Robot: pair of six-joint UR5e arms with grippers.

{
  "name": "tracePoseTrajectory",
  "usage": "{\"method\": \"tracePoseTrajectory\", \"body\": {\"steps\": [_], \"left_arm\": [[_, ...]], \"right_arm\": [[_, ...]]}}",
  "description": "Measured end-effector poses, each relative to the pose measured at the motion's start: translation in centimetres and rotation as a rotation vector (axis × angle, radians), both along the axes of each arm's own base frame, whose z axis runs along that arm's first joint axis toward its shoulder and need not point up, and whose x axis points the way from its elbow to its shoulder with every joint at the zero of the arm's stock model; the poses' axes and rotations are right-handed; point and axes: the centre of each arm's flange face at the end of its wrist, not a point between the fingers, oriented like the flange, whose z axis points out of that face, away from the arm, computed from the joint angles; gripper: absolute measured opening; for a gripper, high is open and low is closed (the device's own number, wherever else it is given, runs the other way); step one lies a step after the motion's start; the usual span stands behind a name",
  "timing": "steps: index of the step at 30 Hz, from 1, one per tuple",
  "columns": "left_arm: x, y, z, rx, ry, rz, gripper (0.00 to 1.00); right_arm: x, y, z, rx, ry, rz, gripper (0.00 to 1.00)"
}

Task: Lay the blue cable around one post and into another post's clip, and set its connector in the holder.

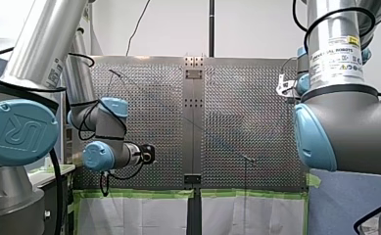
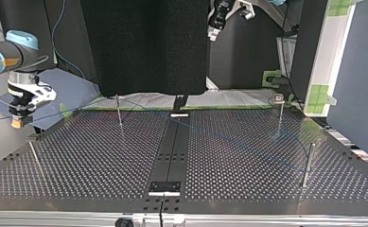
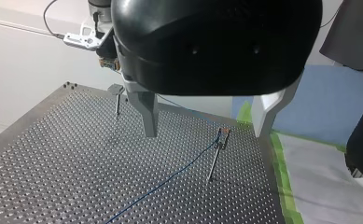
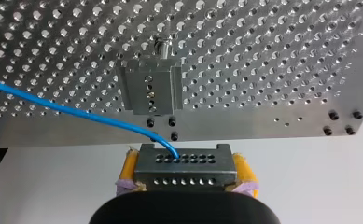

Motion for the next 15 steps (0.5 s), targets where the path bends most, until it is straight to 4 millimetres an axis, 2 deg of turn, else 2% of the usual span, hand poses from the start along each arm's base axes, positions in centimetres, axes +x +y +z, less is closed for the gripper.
{"method": "tracePoseTrajectory", "body": {"steps": [11, 15], "left_arm": [[0.8, 0.0, 0.0, 0.014, 0.012, 0.013, 1.0], [0.9, 0.1, 0.0, 0.016, 0.015, 0.018, 1.0]], "right_arm": [[0.6, -2.8, -1.8, 0.024, -0.005, 0.081, 0.0], [0.9, -3.2, -1.7, 0.032, -0.005, 0.117, 0.0]]}}
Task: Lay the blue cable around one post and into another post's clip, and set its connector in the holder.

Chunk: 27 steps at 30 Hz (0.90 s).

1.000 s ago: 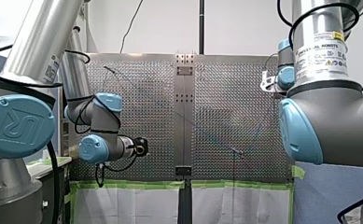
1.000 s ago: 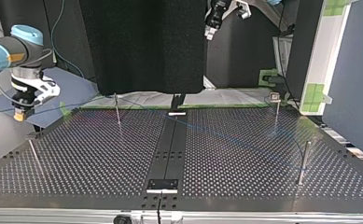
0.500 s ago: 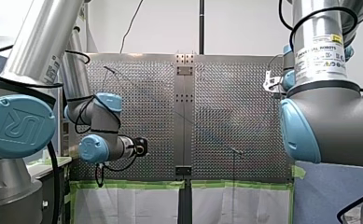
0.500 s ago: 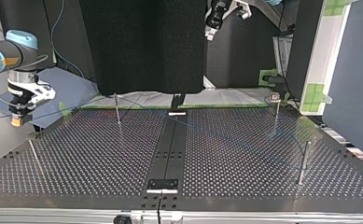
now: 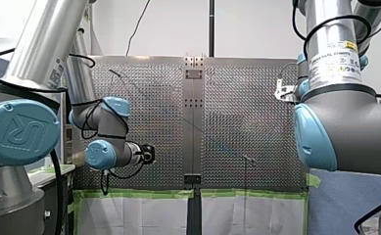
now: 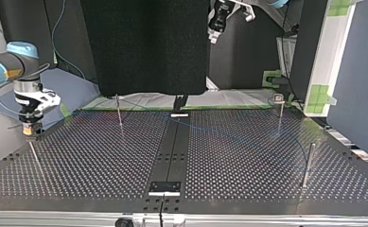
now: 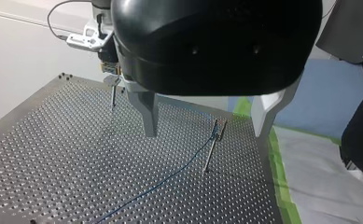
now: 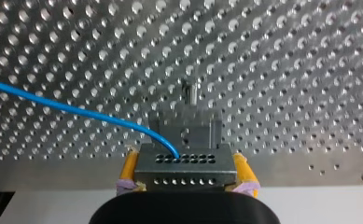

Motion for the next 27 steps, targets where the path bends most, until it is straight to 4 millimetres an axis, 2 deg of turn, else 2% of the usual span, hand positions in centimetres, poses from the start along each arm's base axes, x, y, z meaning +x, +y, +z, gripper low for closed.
{"method": "tracePoseTrajectory", "body": {"steps": [11, 27], "left_arm": [[0.1, 0.3, -0.1, 0.013, 0.013, 0.01, 1.0], [0.3, 0.7, -0.3, 0.023, 0.031, 0.025, 1.0]], "right_arm": [[0.0, 0.2, -0.1, 0.037, 0.012, 0.056, 0.0], [-3.1, -1.0, 0.5, -0.012, 0.021, 0.117, 0.0]]}}
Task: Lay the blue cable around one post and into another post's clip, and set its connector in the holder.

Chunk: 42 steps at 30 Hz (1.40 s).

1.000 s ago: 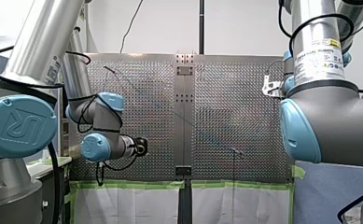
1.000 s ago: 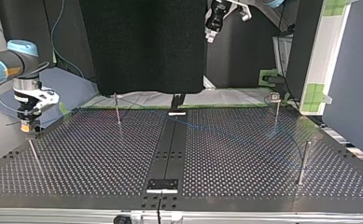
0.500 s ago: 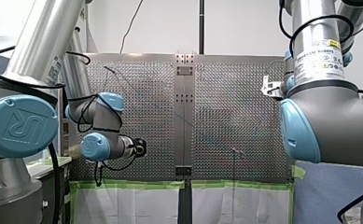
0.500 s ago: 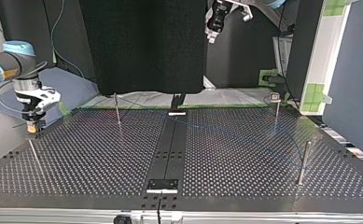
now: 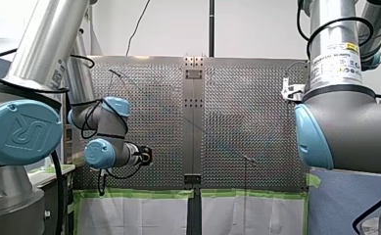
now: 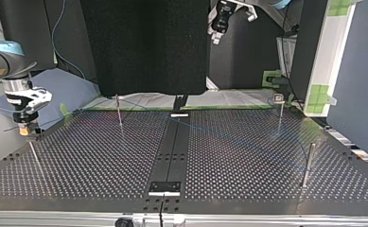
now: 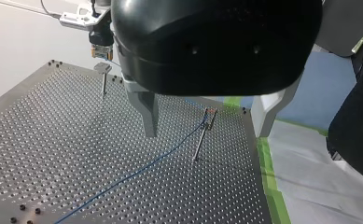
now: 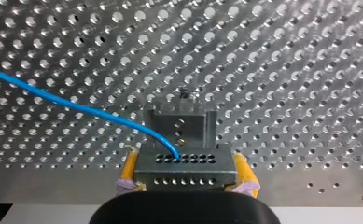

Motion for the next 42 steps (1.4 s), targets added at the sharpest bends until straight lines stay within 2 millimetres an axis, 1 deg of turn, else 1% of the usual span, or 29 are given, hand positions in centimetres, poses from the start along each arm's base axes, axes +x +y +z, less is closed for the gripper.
{"method": "tracePoseTrajectory", "body": {"steps": [6, 13, 19, 26, 42], "left_arm": [[0.1, 0.2, -0.1, 0.002, 0.008, 0.006, 1.0], [0.0, 0.2, -0.1, 0.007, 0.013, 0.008, 1.0], [0.0, 0.3, -0.2, 0.011, 0.017, 0.009, 1.0], [0.0, 0.3, -0.2, 0.013, 0.017, 0.011, 1.0], [0.1, 0.5, -0.2, 0.018, 0.017, 0.017, 1.0]], "right_arm": [[-0.6, -0.5, 0.5, -0.026, 0.0, 0.034, 0.0], [-0.4, -0.6, 0.7, -0.038, -0.001, 0.074, 0.0], [-0.4, -1.0, -0.2, -0.025, -0.006, 0.079, 0.0], [-0.2, -1.9, -1.8, 0.003, -0.003, 0.085, 0.0], [0.2, -2.4, -1.3, -0.02, 0.0, 0.113, 0.0]]}}
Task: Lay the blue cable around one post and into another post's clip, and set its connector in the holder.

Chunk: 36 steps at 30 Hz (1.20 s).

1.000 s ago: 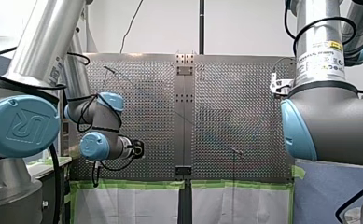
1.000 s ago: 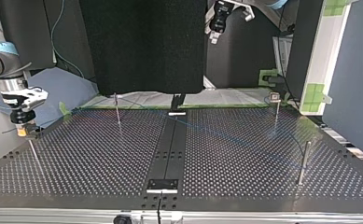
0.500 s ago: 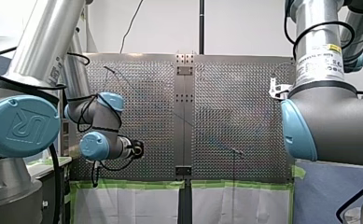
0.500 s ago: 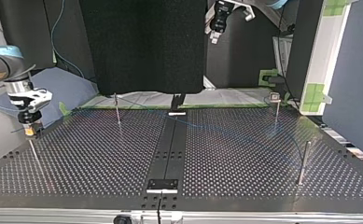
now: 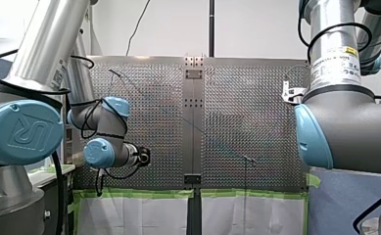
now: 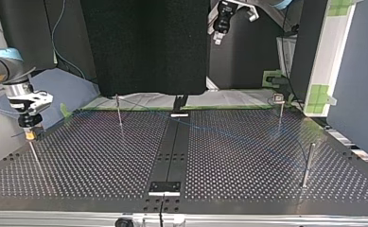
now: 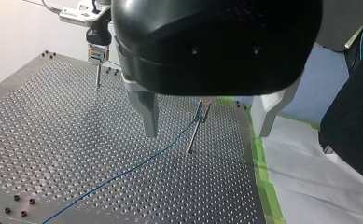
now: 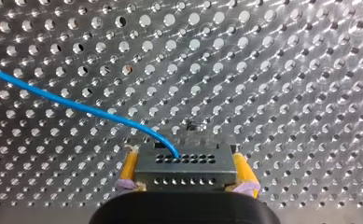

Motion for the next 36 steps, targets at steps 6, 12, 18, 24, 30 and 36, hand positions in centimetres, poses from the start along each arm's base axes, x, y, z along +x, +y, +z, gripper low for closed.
{"method": "tracePoseTrajectory", "body": {"steps": [6, 12, 18, 24, 30, 36], "left_arm": [[0.01, 0.01, 0.0, 0.0, 0.0, 0.0, 1.0], [0.02, 0.01, 0.01, 0.0, -0.001, 0.001, 1.0], [0.02, 0.01, 0.01, 0.0, -0.001, 0.001, 1.0], [0.02, 0.01, 0.01, 0.0, -0.001, 0.001, 1.0], [0.02, 0.01, 0.01, 0.0, -0.001, 0.001, 1.0], [0.03, 0.02, 0.01, 0.0, -0.001, 0.002, 1.0]], "right_arm": [[0.04, -0.18, 0.16, -0.02, -0.004, 0.018, 0.0], [-0.14, -0.28, 0.21, -0.026, -0.004, 0.017, 0.0], [-0.16, -0.29, 0.15, -0.024, -0.004, 0.017, 0.0], [-0.16, -0.25, 0.03, -0.019, -0.001, 0.017, 0.0], [-0.25, -0.33, 0.04, -0.025, 0.0, 0.016, 0.0], [-0.27, -0.47, 0.01, -0.038, 0.005, 0.016, 0.0]]}}
